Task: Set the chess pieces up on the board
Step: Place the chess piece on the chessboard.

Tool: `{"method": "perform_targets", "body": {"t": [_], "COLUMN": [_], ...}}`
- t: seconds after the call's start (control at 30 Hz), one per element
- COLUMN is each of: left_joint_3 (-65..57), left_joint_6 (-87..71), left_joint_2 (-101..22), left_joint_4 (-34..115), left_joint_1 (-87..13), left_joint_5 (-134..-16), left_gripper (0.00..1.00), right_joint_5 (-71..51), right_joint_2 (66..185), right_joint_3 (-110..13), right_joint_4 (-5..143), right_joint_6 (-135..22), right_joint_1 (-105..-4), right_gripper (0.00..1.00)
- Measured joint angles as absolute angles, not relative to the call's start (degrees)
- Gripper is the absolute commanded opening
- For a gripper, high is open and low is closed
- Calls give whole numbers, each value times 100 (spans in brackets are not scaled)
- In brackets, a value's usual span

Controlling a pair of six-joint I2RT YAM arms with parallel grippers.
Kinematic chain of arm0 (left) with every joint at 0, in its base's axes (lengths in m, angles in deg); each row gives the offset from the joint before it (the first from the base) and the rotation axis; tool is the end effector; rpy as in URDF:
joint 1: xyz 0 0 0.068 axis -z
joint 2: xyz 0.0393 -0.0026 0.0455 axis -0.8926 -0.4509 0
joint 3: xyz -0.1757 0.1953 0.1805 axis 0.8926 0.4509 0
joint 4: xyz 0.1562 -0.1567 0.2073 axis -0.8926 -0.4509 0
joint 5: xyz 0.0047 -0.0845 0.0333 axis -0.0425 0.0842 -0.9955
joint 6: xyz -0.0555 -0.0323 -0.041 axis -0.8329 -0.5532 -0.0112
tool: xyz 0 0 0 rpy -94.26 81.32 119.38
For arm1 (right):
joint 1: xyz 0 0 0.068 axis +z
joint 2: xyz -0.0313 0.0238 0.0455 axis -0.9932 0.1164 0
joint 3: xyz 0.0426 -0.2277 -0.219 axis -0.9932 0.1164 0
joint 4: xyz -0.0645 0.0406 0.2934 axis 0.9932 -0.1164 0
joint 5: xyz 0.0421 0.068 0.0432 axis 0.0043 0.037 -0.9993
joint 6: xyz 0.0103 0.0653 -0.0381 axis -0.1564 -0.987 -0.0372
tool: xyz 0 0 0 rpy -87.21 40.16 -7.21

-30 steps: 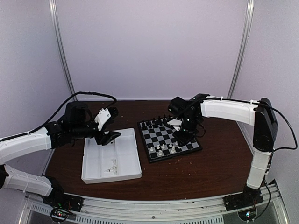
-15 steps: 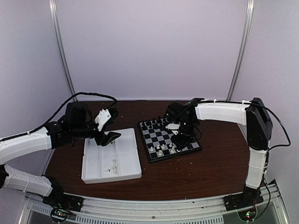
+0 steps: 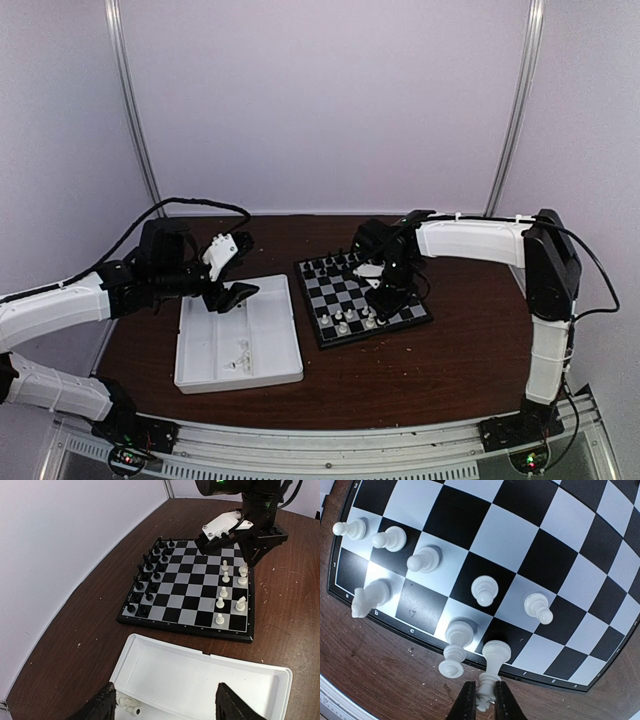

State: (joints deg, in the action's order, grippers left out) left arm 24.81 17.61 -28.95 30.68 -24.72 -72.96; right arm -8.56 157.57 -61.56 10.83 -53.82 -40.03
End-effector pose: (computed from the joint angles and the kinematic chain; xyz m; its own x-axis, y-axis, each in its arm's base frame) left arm 0.2261 -0.1944 0.2815 -0.1801 0.4542 -0.8725 0.8040 0.5790 0.1355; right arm 0.3198 0.3108 0.1997 -0.7682 -0.6301 -0.1133 -0.6400 0.7595 0.1159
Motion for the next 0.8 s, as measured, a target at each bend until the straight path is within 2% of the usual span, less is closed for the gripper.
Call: {"method": "perform_targets", "body": {"t": [0.1,0.27,0.57,0.67,0.8], "left_joint_3": [2481,2479,2479,2479,2481], "left_joint_6": [1761,1761,1737,1639,1394], "left_joint_2": [-2897,-2930,-2936,-2936,-2912], "left_joint_4": [3070,3068,3070,3092,3164], "left_joint_1": [-2472,-2472,-2472,-2472,-2472], "left_joint_5": [-7296,-7294,-7301,-7430,-7714], "left_gripper": [68,68,69,75,96], "right_joint_5": [-843,-821,-731,-683,-662], "right_joint_2": [15766,15768,15759,15689,15237], "right_joint_3": [-6169,-6183,-6266,-6266,-6191], "right_joint_4": [1080,1083,1061,1072,1257], "right_joint_6": [-5340,-5301,-5301,-5301,-5273], "right_joint_1": [-4007,-4012,-4012,-4018,-4029], "right_gripper": [22,26,27,33,38]}}
